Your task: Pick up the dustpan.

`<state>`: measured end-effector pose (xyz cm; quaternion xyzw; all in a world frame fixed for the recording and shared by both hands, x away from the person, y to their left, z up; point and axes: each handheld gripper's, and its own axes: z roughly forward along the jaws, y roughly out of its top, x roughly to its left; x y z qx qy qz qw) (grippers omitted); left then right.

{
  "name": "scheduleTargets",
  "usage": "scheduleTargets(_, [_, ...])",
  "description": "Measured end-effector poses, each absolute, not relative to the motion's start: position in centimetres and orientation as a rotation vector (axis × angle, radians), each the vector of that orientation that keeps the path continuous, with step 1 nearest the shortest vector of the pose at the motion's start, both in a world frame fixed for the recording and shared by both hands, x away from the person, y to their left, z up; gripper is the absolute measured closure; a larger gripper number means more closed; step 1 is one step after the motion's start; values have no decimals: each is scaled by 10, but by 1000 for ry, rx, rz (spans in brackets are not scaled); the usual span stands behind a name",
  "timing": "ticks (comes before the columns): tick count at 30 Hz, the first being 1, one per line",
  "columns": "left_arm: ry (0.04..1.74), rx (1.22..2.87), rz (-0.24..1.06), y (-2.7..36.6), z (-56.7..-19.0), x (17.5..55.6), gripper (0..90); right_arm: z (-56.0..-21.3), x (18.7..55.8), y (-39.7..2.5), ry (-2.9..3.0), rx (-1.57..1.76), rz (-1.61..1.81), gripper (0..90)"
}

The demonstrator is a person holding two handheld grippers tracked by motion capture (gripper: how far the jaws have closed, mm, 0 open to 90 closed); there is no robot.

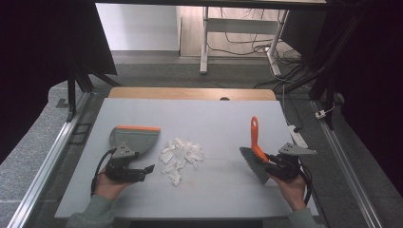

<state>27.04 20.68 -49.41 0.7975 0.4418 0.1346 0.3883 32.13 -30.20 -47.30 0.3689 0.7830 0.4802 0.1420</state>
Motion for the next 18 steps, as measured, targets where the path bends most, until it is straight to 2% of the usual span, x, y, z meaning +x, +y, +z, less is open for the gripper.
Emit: scheduleTargets(18, [1108, 2043, 357, 207, -491, 268, 211, -473, 319, -292, 2267, 1029, 1388, 697])
